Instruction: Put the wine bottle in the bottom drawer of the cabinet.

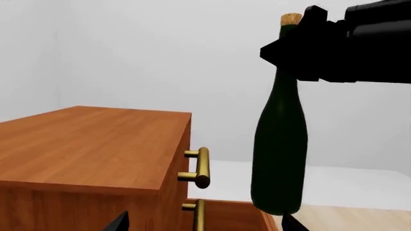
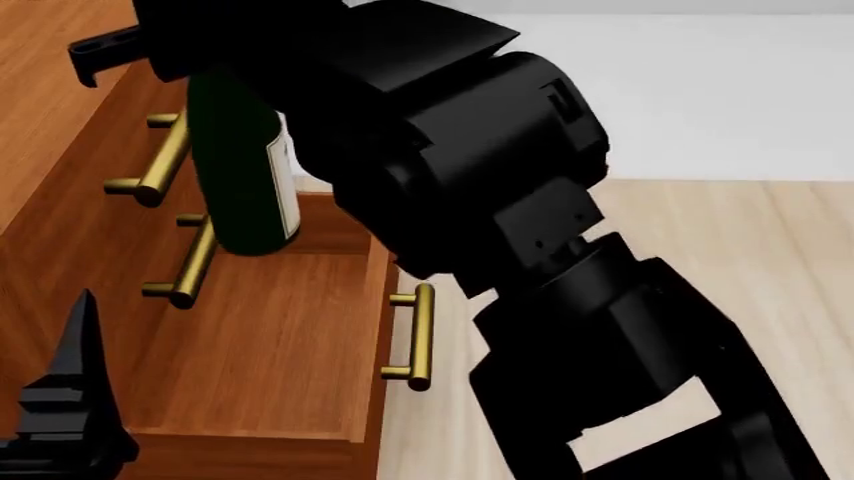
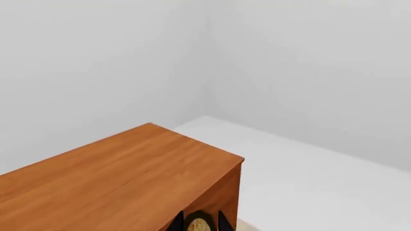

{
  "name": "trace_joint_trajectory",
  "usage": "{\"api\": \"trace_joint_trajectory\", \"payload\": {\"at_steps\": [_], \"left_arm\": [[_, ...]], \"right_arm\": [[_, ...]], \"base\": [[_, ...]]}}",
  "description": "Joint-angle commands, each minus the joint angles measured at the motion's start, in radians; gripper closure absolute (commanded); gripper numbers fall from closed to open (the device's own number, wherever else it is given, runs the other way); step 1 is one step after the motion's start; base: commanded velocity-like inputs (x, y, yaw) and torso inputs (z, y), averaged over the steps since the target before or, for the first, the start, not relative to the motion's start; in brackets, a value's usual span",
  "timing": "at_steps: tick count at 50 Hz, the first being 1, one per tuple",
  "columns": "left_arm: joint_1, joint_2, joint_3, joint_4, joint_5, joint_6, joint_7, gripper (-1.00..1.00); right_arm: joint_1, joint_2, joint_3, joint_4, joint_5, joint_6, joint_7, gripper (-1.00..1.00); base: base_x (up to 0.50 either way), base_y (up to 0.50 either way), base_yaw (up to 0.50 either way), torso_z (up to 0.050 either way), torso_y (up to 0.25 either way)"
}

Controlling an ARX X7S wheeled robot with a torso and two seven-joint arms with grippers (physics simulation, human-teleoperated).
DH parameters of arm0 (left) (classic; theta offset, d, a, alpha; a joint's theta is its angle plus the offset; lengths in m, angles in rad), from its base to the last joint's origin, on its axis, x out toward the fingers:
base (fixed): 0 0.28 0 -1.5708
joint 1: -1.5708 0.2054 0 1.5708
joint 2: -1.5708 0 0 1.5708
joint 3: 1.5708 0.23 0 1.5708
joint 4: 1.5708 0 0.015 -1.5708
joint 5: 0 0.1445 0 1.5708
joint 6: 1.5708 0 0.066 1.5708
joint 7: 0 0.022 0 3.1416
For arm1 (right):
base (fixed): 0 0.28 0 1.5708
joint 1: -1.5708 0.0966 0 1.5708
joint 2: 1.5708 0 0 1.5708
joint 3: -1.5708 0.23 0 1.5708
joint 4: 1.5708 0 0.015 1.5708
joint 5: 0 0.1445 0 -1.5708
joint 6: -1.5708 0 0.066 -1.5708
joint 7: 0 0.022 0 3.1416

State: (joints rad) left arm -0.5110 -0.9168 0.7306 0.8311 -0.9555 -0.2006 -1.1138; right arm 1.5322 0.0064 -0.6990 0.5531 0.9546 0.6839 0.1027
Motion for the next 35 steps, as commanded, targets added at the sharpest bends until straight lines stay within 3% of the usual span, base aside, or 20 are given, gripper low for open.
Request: {"api": "trace_joint_trajectory", "payload": {"at_steps": [1, 9, 23, 35], "left_arm": [[0.0, -0.004, -0.003, 0.009, -0.003, 0.001, -0.001, -1.0], [0.006, -0.006, -0.006, 0.007, 0.0, 0.007, -0.003, -1.0], [0.009, -0.002, -0.007, -0.002, 0.006, 0.009, -0.001, -1.0], [0.01, -0.002, -0.006, 0.005, 0.013, 0.008, 0.002, -1.0]], "right_arm": [[0.04, -0.003, -0.113, 0.074, 0.107, -0.091, 0.015, 1.0], [0.072, -0.005, -0.221, 0.153, 0.201, -0.175, 0.004, 1.0], [0.187, -0.006, -0.725, 0.295, 0.643, -0.438, -0.014, 1.0], [0.22, -0.006, -0.866, 0.322, 0.765, -0.487, -0.038, 1.0]], "base": [[0.0, 0.0, 0.0, 0.0, 0.01], [0.0, 0.0, 0.0, 0.001, 0.0], [0.0, 0.0, 0.0, 0.0, 0.001], [0.0, 0.0, 0.0, 0.0, 0.001]]}}
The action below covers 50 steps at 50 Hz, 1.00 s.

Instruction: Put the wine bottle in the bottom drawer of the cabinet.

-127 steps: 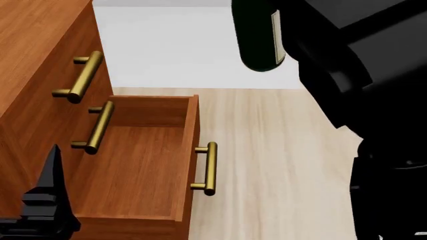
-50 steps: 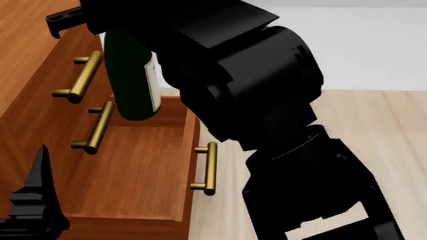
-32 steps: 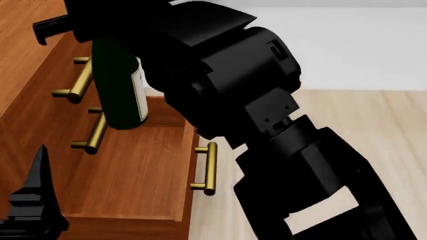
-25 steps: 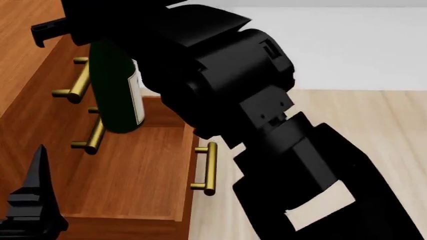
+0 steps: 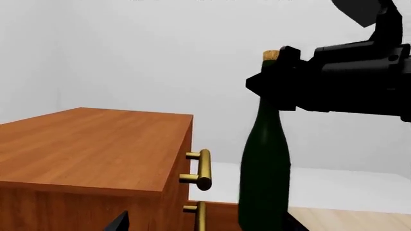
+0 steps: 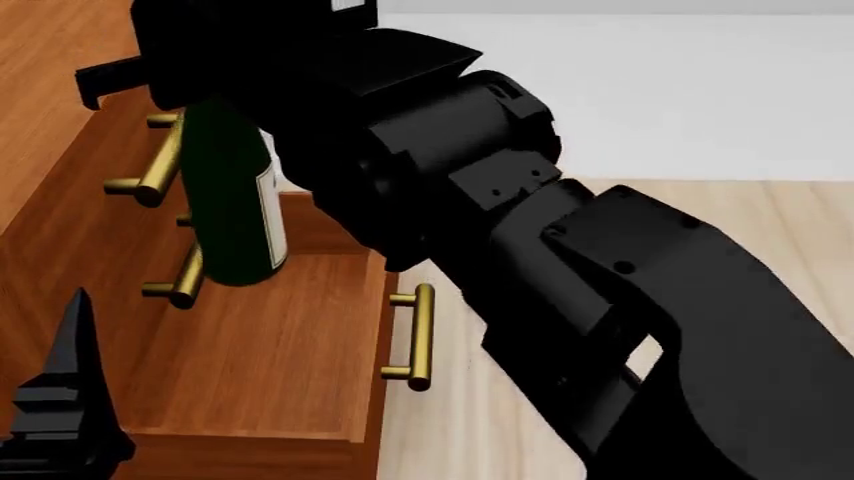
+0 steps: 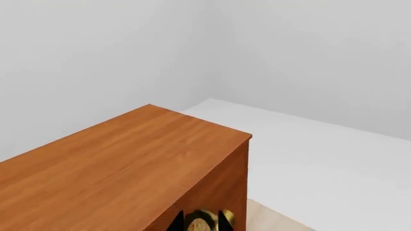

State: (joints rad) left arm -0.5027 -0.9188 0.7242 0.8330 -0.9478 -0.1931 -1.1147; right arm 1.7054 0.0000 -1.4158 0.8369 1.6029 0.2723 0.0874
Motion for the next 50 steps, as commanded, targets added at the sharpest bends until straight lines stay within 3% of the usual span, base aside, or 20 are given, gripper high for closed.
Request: {"api": "trace_joint_trajectory", "payload": {"at_steps": [1, 50], "left_arm": [[0.001, 0.0, 0.0, 0.003, 0.007, 0.001, 0.004, -1.0], [0.014, 0.001, -0.001, -0.006, 0.019, 0.011, 0.019, -1.0]], "right_arm": [[0.049, 0.0, -0.152, 0.04, 0.123, -0.075, -0.024, 1.0], [0.061, 0.0, -0.175, 0.083, 0.274, -0.015, -0.072, 1.0]], "base": [[0.0, 0.0, 0.0, 0.0, 0.0], [0.0, 0.0, 0.0, 0.0, -0.074]]}}
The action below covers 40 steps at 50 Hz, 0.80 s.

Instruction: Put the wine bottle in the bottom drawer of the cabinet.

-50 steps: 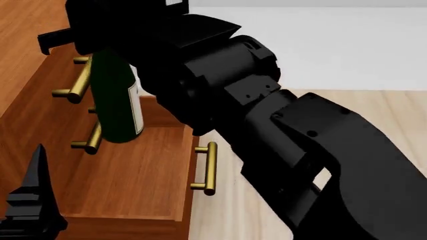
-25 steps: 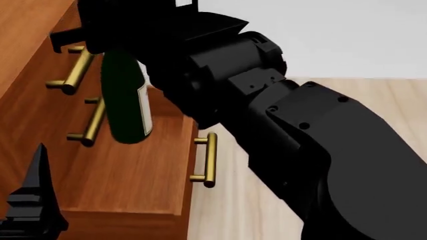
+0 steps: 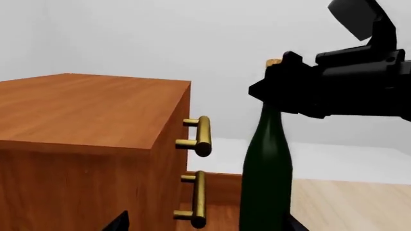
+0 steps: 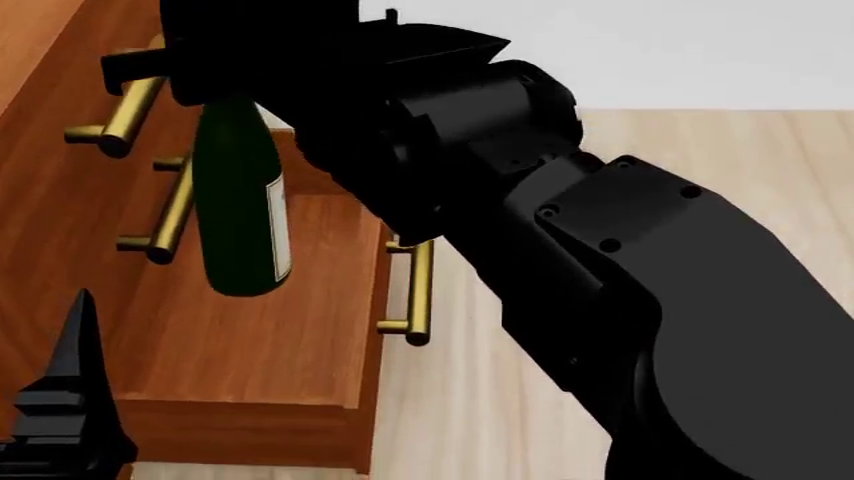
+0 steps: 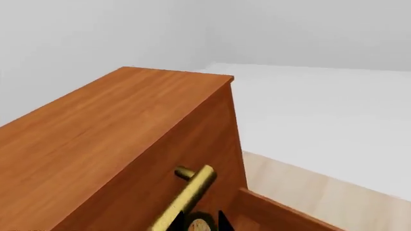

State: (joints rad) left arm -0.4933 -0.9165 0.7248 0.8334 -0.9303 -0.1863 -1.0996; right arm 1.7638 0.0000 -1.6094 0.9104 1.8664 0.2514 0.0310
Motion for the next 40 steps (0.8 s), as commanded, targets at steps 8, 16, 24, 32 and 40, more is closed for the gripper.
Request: {"api": "trace_joint_trajectory", "payload": {"at_steps": [8, 16, 24, 32, 40], "left_arm": [[0.007, -0.001, -0.002, -0.008, 0.002, 0.005, 0.004, -1.0], [0.007, 0.002, 0.001, -0.004, 0.006, 0.001, 0.003, -1.0], [0.014, 0.001, 0.0, -0.007, 0.008, 0.009, 0.008, -1.0], [0.013, 0.0, -0.002, -0.004, 0.005, 0.008, 0.006, -1.0], [0.012, 0.004, 0.001, -0.006, 0.007, 0.005, 0.01, -1.0]], "right_arm": [[0.001, 0.0, 0.016, 0.021, 0.016, 0.015, -0.022, 1.0], [0.001, 0.0, 0.015, 0.029, 0.035, 0.025, -0.034, 1.0], [0.007, 0.0, 0.013, 0.036, 0.028, 0.036, -0.037, 1.0], [0.008, 0.0, 0.012, 0.057, 0.064, 0.062, -0.057, 1.0], [0.015, 0.0, 0.01, 0.062, 0.067, 0.073, -0.069, 1.0]], "base": [[0.0, 0.0, 0.0, 0.0, -0.093], [0.0, 0.0, 0.0, 0.0, -0.092], [0.0, 0.0, 0.0, 0.0, -0.093], [0.0, 0.0, 0.0, 0.0, -0.092], [0.0, 0.0, 0.0, 0.0, -0.093]]}}
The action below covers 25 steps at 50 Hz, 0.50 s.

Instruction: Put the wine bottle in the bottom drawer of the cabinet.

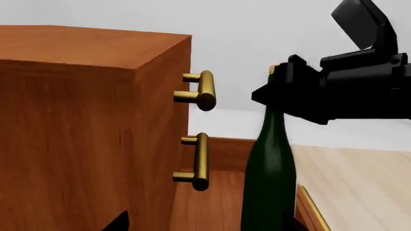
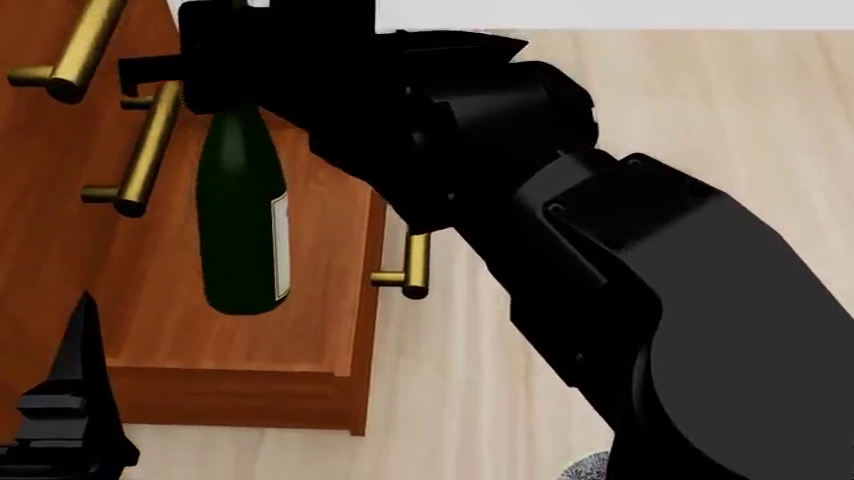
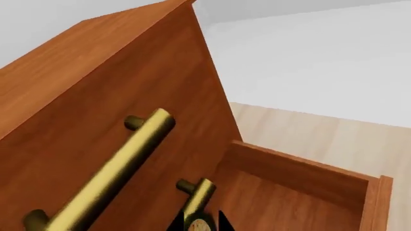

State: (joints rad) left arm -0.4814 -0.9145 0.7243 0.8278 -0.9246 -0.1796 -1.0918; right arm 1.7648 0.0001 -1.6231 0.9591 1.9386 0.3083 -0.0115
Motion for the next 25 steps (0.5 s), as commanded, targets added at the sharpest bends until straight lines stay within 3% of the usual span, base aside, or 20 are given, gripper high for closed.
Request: {"api": "trace_joint_trajectory", "payload": {"at_steps": [1, 25], "left_arm": [[-0.001, 0.003, 0.0, -0.002, 0.0, -0.001, 0.003, -1.0], [0.007, 0.002, -0.002, -0.007, 0.004, 0.004, 0.005, -1.0]], "right_arm": [[0.014, 0.0, 0.023, 0.013, -0.006, 0.017, -0.028, 1.0], [0.012, 0.0, 0.019, 0.012, 0.063, 0.048, -0.049, 1.0]], "base": [[0.0, 0.0, 0.0, 0.0, -0.094], [0.0, 0.0, 0.0, 0.0, -0.093]]}}
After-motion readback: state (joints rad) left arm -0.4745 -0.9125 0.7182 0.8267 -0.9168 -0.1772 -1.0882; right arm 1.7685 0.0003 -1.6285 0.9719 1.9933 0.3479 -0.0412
